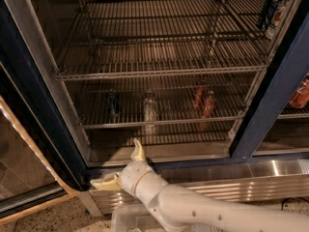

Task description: Pick pepsi can from bottom shelf of fridge

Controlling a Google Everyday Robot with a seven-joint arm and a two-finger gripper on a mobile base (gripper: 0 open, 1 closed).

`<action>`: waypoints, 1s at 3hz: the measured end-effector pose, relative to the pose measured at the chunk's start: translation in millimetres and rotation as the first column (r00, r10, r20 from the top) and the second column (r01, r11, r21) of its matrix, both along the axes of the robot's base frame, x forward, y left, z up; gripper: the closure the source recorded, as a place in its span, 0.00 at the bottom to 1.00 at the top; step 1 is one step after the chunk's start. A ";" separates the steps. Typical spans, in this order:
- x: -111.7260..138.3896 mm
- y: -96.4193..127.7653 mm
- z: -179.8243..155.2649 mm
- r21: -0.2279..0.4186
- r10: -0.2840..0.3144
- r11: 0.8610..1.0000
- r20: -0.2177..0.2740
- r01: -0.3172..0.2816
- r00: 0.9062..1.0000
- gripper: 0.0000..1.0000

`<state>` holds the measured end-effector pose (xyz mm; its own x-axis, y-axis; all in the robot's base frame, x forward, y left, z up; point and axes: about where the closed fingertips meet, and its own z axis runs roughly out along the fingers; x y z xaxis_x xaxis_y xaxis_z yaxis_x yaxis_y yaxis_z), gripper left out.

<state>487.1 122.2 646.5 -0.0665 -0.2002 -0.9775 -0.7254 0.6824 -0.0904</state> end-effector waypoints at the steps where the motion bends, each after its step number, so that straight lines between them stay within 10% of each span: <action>1: 17.7 13.3 -10.5 0.058 -0.089 0.995 0.079 0.085 0.993 0.00; 2: 51.8 -2.9 -38.8 0.138 -0.223 0.968 0.074 0.211 0.972 0.00; 3: 56.8 -0.7 -43.4 0.143 -0.225 0.966 0.070 0.214 0.972 0.00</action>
Offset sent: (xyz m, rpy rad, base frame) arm 0.0735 0.0031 -0.0643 0.2232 -0.0777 -0.2280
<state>544.0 121.5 603.1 -0.0097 -0.0575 -0.9983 -0.5500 0.8341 -0.0427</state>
